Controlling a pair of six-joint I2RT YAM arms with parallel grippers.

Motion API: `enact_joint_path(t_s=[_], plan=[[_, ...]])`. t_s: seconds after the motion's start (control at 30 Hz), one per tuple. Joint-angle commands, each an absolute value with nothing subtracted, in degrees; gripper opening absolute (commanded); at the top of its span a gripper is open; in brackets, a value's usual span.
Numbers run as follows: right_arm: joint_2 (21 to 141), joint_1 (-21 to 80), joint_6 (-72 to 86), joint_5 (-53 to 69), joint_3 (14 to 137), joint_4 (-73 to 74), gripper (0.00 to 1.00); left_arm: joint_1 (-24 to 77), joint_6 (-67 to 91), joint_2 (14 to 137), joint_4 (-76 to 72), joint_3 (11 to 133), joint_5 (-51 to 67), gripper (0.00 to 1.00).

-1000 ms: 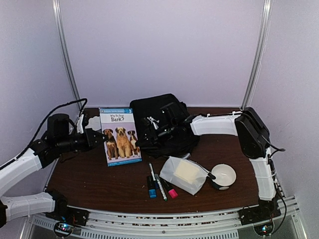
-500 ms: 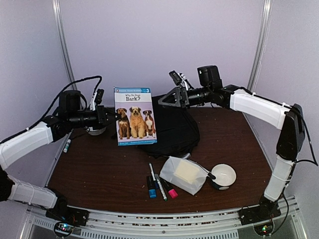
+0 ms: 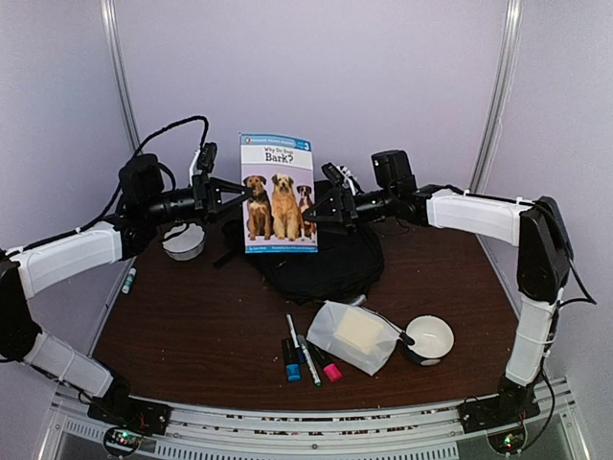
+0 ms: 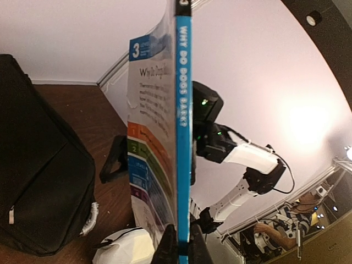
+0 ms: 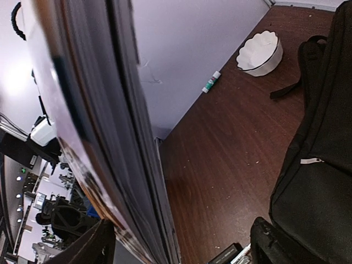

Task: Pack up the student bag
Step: Pass from the left arm to the right

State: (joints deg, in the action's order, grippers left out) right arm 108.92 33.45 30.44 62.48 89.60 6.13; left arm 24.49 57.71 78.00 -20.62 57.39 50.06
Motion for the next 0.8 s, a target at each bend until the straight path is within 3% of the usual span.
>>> enact_joint_path(t_s=[0.0,0.07,0.17,0.37,0.43,0.6,0.77], plan=[[110.21,33.41,57.55,72.24,82.22,-30.86,0.82,24.74,65.1,79.8,-38.01,58.16,55.8,0.0],[111.62,33.46,74.06,73.66,80.44,-53.01,0.79,24.76,64.67,80.7,-38.11,58.34,55.97,0.0],[112.42,33.64,81.5,74.87,79.98,-62.39,0.72,24.71,64.18,82.26,-37.65,58.75,55.72,0.0],[108.44,33.58,71.9,73.9,77.25,-50.71,0.45,24.67,59.7,84.27,-31.32,60.33,53.75,0.0],[107.1,33.51,67.22,73.35,76.89,-43.55,0.41,24.64,58.3,84.5,-29.79,60.92,53.23,0.0],[103.42,33.31,56.51,70.04,76.22,-26.67,0.39,24.39,55.94,84.32,-26.64,61.48,50.92,0.0],[101.66,33.36,56.6,68.8,75.15,-26.24,0.39,24.32,51.8,83.78,-20.89,62.52,48.14,0.0]])
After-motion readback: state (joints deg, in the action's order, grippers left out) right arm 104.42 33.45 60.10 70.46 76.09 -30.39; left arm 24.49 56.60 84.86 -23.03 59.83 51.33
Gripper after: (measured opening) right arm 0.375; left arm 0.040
